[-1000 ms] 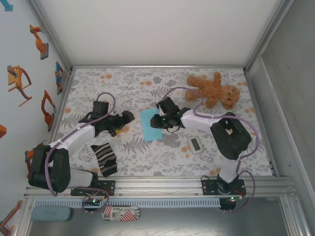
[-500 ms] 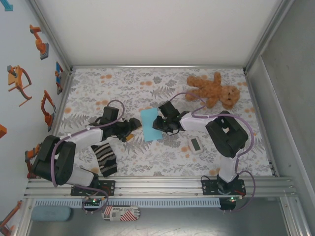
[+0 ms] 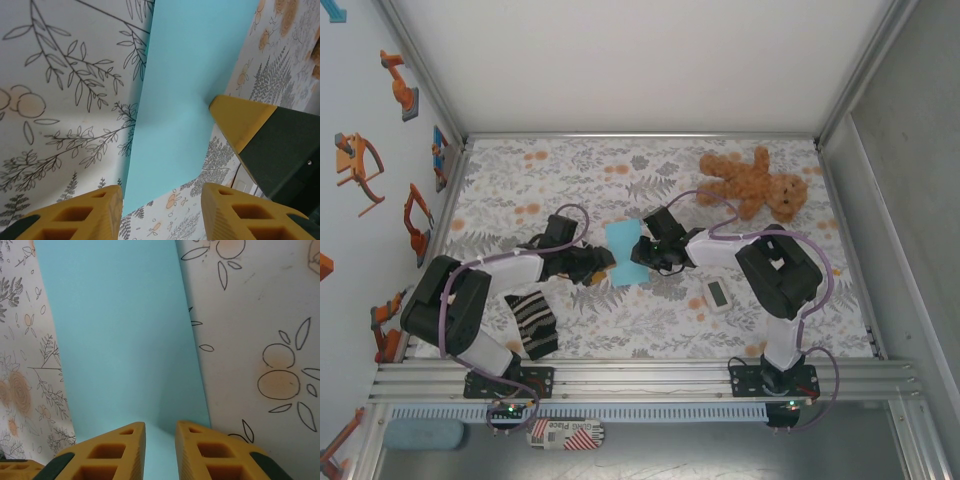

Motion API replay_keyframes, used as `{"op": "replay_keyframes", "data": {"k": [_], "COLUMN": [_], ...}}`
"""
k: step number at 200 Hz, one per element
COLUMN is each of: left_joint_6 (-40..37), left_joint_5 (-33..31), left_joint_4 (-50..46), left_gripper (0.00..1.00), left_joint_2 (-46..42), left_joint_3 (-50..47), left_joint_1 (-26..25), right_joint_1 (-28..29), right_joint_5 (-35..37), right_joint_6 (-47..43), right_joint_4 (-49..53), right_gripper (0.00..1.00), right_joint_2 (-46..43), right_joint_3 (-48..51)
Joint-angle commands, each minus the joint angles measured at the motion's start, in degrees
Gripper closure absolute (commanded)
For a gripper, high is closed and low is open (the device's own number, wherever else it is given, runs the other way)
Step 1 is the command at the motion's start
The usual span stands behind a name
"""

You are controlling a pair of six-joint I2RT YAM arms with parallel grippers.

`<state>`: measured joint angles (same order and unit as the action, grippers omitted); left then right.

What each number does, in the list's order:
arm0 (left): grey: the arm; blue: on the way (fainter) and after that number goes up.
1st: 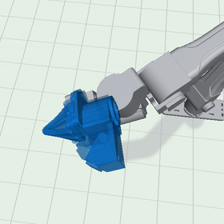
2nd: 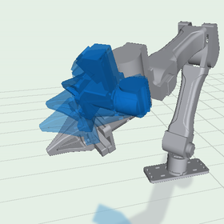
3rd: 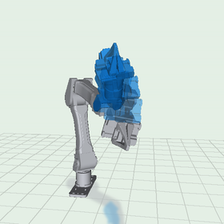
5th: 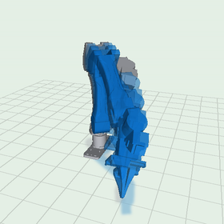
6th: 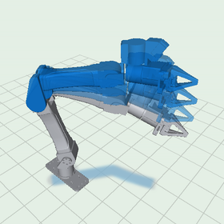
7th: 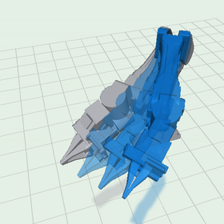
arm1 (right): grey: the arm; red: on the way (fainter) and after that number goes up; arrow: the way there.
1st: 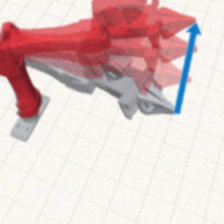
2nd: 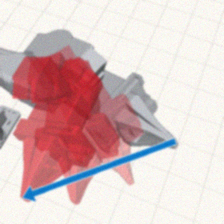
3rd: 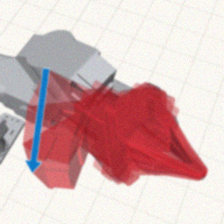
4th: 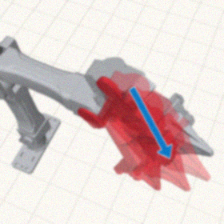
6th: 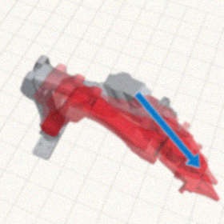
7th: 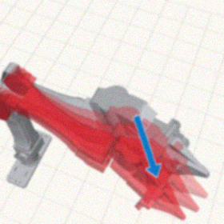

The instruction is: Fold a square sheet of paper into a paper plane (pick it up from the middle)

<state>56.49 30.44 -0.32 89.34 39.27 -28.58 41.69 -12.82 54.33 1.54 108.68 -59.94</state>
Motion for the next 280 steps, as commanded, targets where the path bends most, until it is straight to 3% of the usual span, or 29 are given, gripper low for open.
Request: {"op": "replay_keyframes", "data": {"k": [1, 171, 280], "left_joint_6": [-1.46, -2.31, -6.33], "left_joint_5": [-0.71, 0.96, 3.64], "left_joint_4": [-1.7, 0.36, 0.6], "left_gripper": [0.57, 0.62, 0.6], "left_joint_2": [1.14, 5.88, 9.32], "left_joint_3": [1.68, 4.77, 8.69], "left_joint_1": [-0.6, -1.21, 2.24], "right_joint_1": [-0.3, -0.3, -0.3], "right_joint_5": [0.78, 0.46, 0.54], "right_joint_6": [1.32, 1.9, 1.83], "right_joint_4": [2.33, 1.2, 0.96], "right_gripper": [0.77, 0.78, 0.78], "right_joint_2": [1.33, 1.08, 0.96], "right_joint_3": [1.97, 3.21, 3.73]}}
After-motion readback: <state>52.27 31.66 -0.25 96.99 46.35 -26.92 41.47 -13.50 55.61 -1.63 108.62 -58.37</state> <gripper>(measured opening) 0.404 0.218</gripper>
